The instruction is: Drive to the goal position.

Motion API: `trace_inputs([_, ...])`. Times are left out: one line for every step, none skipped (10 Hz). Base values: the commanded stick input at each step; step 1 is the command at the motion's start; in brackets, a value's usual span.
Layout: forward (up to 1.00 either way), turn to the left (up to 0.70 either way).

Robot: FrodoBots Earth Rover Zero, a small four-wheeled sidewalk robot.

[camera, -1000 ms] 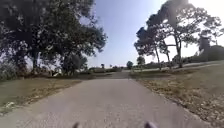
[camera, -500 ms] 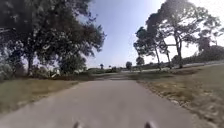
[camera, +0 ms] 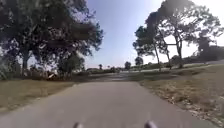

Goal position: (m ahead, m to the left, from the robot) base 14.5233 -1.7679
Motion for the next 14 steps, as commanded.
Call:
trace_inputs([1.00, 0.02])
trace_inputs([1.00, 0.02])
trace_inputs([0.82, 0.02])
trace_inputs([0.68, 0.02])
trace_inputs([0.55, 0.03])
trace_inputs([0.23, 0.02])
trace_inputs([0.10, 0.01])
trace_inputs([0.09, 0.01])
trace_inputs([0.09, 0.01])
trace_inputs([0.09, 0.01])
trace_inputs([0.09, 0.01])
trace_inputs([0.10, 0.01])
trace_inputs([0.11, 0.01])
trace_inputs([0.10, 0.01])
